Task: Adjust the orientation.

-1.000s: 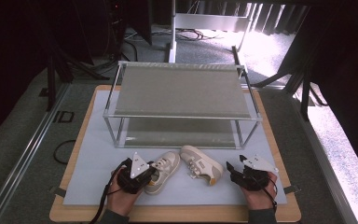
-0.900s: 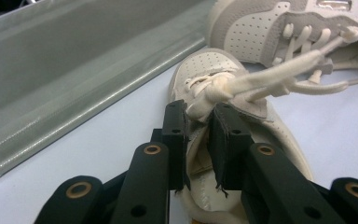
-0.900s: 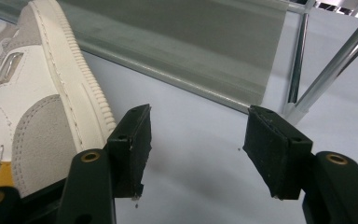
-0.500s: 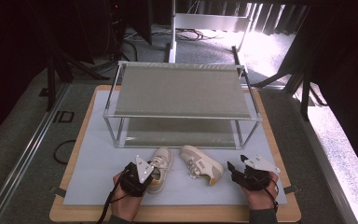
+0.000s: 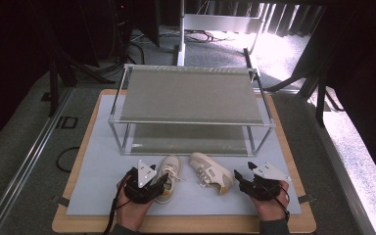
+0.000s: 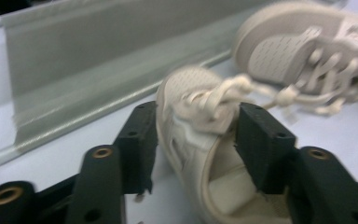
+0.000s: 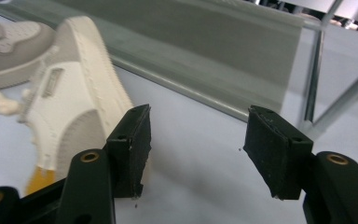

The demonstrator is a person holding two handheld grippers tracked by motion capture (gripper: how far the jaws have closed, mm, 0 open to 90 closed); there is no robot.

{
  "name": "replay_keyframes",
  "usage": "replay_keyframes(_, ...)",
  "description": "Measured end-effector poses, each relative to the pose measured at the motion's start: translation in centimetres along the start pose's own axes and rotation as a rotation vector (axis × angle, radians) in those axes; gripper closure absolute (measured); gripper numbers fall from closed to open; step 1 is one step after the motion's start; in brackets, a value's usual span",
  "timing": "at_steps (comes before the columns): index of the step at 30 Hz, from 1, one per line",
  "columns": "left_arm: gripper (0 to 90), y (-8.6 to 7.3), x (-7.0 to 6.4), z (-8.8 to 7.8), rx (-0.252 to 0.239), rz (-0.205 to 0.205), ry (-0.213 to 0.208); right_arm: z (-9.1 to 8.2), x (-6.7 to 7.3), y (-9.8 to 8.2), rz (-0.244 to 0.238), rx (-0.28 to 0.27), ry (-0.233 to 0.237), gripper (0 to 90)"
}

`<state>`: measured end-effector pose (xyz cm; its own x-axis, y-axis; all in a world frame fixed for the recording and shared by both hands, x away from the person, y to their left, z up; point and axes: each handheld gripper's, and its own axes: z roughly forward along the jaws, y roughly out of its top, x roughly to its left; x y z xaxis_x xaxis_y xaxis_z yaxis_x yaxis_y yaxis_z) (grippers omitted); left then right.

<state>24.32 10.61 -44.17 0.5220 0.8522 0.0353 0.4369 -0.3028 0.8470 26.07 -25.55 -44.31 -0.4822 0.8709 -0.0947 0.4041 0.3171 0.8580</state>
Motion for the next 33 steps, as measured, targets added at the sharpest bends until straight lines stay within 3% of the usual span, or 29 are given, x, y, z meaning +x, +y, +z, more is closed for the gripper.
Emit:
replay_keyframes(7, 43.7, 0.0, 0.7, -0.4, -0.035, -0.026, -0.033, -0.4, 1.4, 1.1, -0.045, -0.037, 0.056, 40.6)
replay_keyframes(14, 43.7, -0.1, 0.9, -0.4, -0.035, -0.035, -0.034, -0.3, 3.1, 2.1, -0.117, -0.047, 0.119, 41.7)
replay_keyframes(17, 43.0, -0.2, 1.0, -0.4, -0.039, -0.037, -0.034, -0.1, 3.6, 2.4, -0.152, -0.034, 0.162, 41.9)
replay_keyframes(20, 43.0, -0.2, 1.0, -0.4, -0.043, -0.037, -0.035, 0.2, 4.2, 2.5, -0.194, -0.016, 0.176, 41.6)
replay_keyframes(23, 43.0, -0.2, 0.9, -0.4, -0.041, -0.036, -0.037, 0.6, 4.6, 2.6, -0.231, 0.003, 0.206, 36.8)
replay_keyframes(30, 43.0, -0.2, 0.7, -0.3, -0.041, -0.033, -0.043, 1.7, 5.6, 2.4, -0.322, 0.066, 0.198, 30.4)
replay_keyframes(33, 43.0, -0.2, 0.7, -0.3, -0.040, -0.031, -0.044, 2.2, 5.4, 2.4, -0.332, 0.097, 0.199, 29.4)
